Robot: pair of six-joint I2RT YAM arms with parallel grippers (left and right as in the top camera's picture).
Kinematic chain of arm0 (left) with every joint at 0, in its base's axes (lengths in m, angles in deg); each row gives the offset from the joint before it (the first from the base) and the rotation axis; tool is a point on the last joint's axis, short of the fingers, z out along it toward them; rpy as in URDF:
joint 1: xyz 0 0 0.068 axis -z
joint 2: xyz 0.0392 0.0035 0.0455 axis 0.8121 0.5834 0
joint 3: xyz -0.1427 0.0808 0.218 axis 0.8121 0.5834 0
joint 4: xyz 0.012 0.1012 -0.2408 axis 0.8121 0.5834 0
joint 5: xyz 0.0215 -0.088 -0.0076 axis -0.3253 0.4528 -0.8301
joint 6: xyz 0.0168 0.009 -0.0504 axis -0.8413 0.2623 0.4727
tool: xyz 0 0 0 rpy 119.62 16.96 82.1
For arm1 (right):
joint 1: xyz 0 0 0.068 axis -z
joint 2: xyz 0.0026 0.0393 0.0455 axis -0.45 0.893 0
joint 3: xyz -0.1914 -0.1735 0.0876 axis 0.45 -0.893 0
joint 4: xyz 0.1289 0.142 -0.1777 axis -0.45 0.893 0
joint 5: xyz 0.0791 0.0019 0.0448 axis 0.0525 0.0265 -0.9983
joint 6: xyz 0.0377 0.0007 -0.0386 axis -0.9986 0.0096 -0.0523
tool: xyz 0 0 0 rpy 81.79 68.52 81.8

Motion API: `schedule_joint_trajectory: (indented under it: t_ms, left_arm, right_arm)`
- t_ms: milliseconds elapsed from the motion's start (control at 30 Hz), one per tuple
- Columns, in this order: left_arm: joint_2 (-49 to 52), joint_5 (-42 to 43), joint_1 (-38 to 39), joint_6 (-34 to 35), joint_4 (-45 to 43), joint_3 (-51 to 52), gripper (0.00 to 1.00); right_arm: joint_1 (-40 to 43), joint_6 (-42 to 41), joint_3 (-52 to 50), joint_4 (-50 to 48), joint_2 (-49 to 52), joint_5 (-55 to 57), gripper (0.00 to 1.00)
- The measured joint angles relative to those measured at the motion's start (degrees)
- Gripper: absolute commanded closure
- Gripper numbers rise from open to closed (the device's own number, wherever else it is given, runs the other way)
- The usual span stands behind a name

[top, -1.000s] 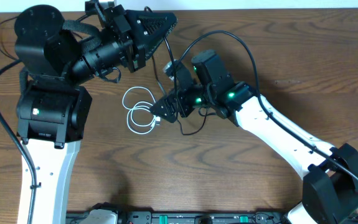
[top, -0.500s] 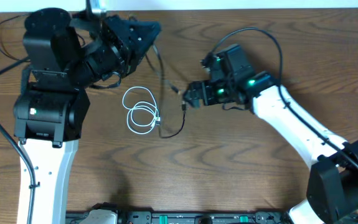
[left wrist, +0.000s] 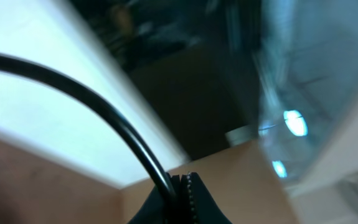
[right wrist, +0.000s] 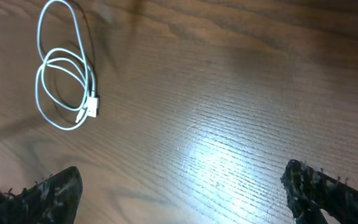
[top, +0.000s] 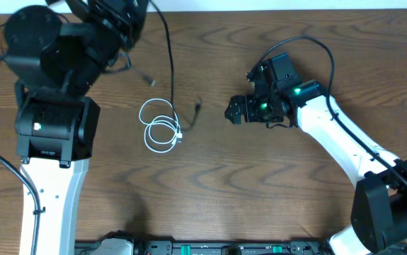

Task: Untangle cables
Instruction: 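Carry the black cable to the left table edge with the left gripper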

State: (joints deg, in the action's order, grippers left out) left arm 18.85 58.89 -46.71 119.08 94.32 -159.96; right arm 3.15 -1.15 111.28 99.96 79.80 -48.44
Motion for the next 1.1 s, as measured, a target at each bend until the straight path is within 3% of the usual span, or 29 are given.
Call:
schedule_joint_trajectory:
  t_ms: [133, 233, 533, 700, 867, 1100]
  left_arm:
    - [-0.07, -4.76, 0.00, 0.70, -10.29, 0.00, 0.92]
    - [-0.11, -12.41, 0.00, -2.25, -11.39, 0.00, 0.93]
    - [1.38, -43.65, -0.44, -30.23, -6.05, 0.00, 0.93]
    - [5.01, -59.34, -5.66, -45.31, -6.10, 0.00, 0.93]
    - [8.61, -66.45, -15.61, -53.11, -5.64, 0.00, 0.93]
    - [10.49, -69.26, -27.26, -56.41, -3.34, 0.00, 0.92]
  right_arm:
    - [-0.26, 0.00, -1.42, -1.55, 0.00, 0.31, 0.01]
    - [-0.26, 0.00, -2.58, -3.08, -0.02, 0.76, 0.01]
    - [-0.57, -0.83, -9.81, -9.86, -0.02, 1.75, 0.01]
    - [-0.66, -1.09, -13.68, -15.23, -0.02, 1.75, 0.01]
    - [-0.63, -1.11, -17.05, -20.15, -0.02, 1.77, 0.01]
    - [-0.63, -1.46, -20.70, -26.03, -0.02, 1.77, 0.01]
